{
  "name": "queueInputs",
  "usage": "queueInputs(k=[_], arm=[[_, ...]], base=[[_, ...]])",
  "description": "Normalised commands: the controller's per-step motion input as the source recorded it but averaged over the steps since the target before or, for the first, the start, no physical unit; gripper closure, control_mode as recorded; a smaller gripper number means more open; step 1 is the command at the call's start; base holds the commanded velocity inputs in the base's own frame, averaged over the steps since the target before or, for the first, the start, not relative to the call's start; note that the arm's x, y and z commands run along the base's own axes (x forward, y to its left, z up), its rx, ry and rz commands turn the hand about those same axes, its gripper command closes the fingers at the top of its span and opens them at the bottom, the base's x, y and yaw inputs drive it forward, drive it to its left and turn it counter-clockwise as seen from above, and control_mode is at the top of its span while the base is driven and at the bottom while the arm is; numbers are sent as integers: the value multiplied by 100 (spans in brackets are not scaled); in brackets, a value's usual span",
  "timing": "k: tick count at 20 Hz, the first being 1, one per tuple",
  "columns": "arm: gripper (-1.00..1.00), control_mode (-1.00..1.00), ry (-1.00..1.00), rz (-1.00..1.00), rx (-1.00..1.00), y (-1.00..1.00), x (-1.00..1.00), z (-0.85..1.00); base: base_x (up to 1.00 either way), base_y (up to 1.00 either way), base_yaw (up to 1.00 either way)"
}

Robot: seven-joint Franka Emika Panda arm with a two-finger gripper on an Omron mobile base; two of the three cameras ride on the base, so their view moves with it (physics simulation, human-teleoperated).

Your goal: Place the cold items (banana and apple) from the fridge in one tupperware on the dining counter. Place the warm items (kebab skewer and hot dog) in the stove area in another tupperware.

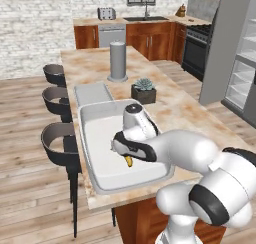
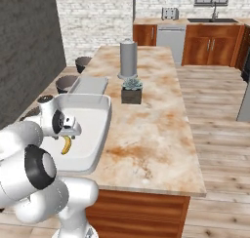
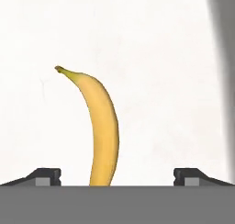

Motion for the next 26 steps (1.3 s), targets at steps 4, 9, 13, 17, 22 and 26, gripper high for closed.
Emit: queueInputs(k=[4,9,13,17,22,26], arm=[[-100,-100,0,0,7,0,-47,70],[-100,-100,0,-2,1,0,-72,59],[-100,-100,0,0,0,0,-86,51],[-100,-100,0,0,0,-1,-90,55],[-100,-100,0,0,0,-11,-91,66],[-100,-100,0,0,0,-24,-86,66]], base=[[0,0,0],[0,0,0],[0,0,0],[0,0,0],[0,0,0],[0,0,0]])
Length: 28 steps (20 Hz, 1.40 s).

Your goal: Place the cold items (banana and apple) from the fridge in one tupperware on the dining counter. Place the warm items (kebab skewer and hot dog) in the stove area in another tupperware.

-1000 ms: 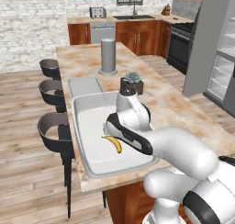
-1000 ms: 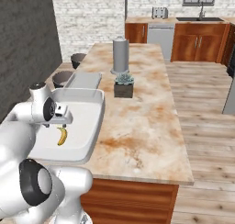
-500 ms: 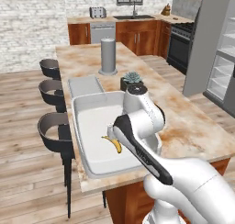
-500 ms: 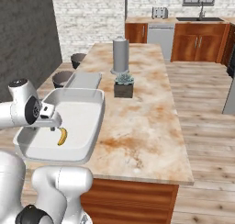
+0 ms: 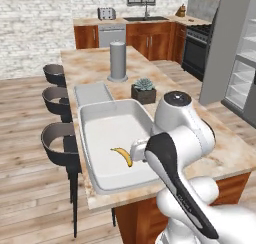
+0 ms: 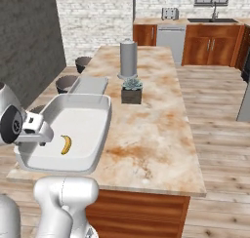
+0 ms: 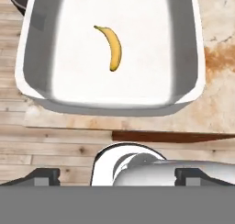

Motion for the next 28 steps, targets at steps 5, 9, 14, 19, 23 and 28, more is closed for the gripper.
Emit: queueInputs(k=[5,9,14,19,23,28], arm=[[-100,-100,0,0,0,-48,-65,70],[-100,-100,0,0,1,-54,-15,47],[-100,-100,1,-7,1,-19,-8,-8],[-100,100,-3,-1,0,-2,-3,-8],[-100,100,0,0,0,0,0,0],[-100,100,0,0,0,0,0,0]], base=[[0,0,0],[0,0,0],[0,0,0],[-5,-16,-17],[-24,-87,-60],[-11,-100,-46]])
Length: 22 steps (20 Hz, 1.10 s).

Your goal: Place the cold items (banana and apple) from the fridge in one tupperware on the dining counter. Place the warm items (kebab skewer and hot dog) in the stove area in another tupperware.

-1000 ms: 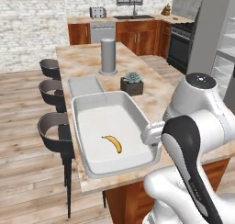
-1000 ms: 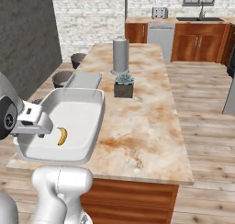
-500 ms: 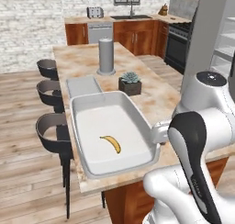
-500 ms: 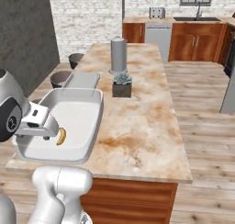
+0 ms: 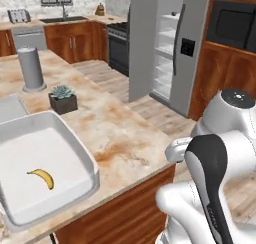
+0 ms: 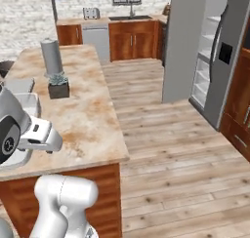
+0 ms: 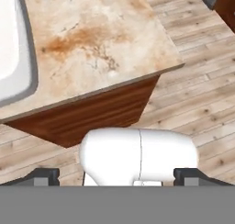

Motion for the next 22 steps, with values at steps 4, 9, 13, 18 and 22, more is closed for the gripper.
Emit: queueInputs(k=[4,9,13,18,22], arm=[[-100,100,0,0,0,0,0,0],[-100,100,0,0,0,0,0,0],[-100,100,0,0,0,0,0,0],[-100,100,0,0,0,0,0,0],[-100,100,0,0,0,0,0,0]], base=[[0,-100,-36],[9,-100,-23],[42,-92,-14],[77,-69,-3],[98,-50,0]])
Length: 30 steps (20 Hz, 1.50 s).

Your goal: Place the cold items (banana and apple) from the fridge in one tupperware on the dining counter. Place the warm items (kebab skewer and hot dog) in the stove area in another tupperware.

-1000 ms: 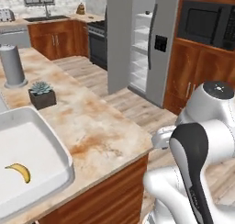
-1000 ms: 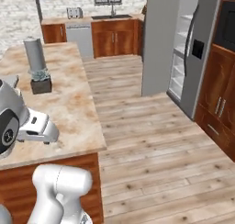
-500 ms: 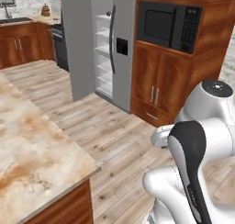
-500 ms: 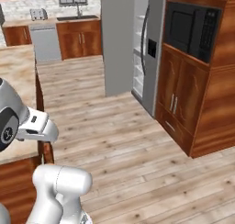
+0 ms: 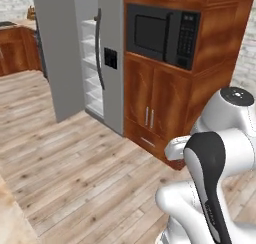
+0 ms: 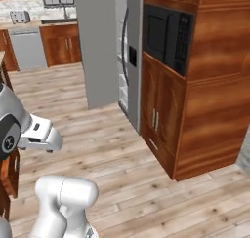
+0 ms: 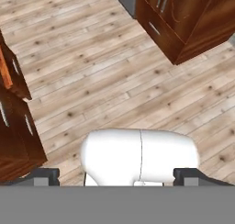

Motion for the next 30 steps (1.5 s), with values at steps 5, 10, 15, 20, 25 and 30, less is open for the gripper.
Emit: queueInputs(k=[5,10,15,20,25,30], arm=[[-100,100,0,0,0,0,0,0],[-100,100,0,0,0,0,0,0],[-100,100,0,0,0,0,0,0],[-100,100,0,0,0,0,0,0],[-100,100,0,0,0,0,0,0],[-100,100,0,0,0,0,0,0]], base=[[100,-36,0],[100,-7,0],[100,31,-8],[100,47,0],[100,30,0],[99,28,-1]])
